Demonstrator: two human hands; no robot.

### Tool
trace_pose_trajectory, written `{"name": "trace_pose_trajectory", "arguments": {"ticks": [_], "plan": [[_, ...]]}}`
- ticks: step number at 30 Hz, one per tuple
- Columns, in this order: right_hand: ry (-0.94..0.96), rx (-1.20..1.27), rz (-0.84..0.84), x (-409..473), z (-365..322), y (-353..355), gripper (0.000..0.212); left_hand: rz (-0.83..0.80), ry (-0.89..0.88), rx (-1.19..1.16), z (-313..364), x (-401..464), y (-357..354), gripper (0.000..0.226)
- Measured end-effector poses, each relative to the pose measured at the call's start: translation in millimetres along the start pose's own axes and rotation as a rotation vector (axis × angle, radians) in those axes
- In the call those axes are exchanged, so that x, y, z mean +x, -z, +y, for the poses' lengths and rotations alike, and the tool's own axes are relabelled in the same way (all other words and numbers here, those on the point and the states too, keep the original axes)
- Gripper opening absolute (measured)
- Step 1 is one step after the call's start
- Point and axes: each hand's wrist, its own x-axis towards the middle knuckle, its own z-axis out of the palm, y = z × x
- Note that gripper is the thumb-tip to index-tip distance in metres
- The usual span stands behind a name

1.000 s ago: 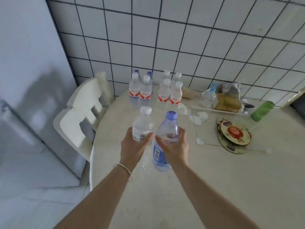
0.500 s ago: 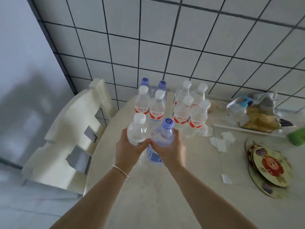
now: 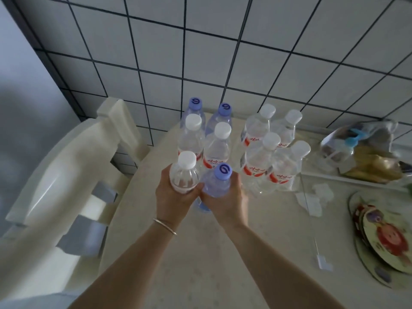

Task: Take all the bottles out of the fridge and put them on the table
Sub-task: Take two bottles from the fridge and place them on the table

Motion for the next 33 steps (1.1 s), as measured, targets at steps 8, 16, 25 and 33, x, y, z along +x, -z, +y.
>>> {"name": "trace_pose_trajectory", "arguments": {"ticks": [8, 16, 25, 33], "plan": [[0.034, -0.016, 0.006, 0, 1, -4, 0.067, -0.002, 0.008, -0.056, -14, 2, -2, 0.079], [0.053, -0.062, -0.037, -3, -2, -4, 0.073, -0.047, 0.012, -0.063, -19, 0, -1, 0.095], [0.041, -0.124, -0.146, -27, 2, 21, 0.098, -0.113, 0.114, -0.075, -18, -19, 20, 0.103], [0.126, -0.174, -0.161, -99, 14, 66, 0.084, 0.015, 0.117, 0.082, 6, -93, 72, 0.089]]}}
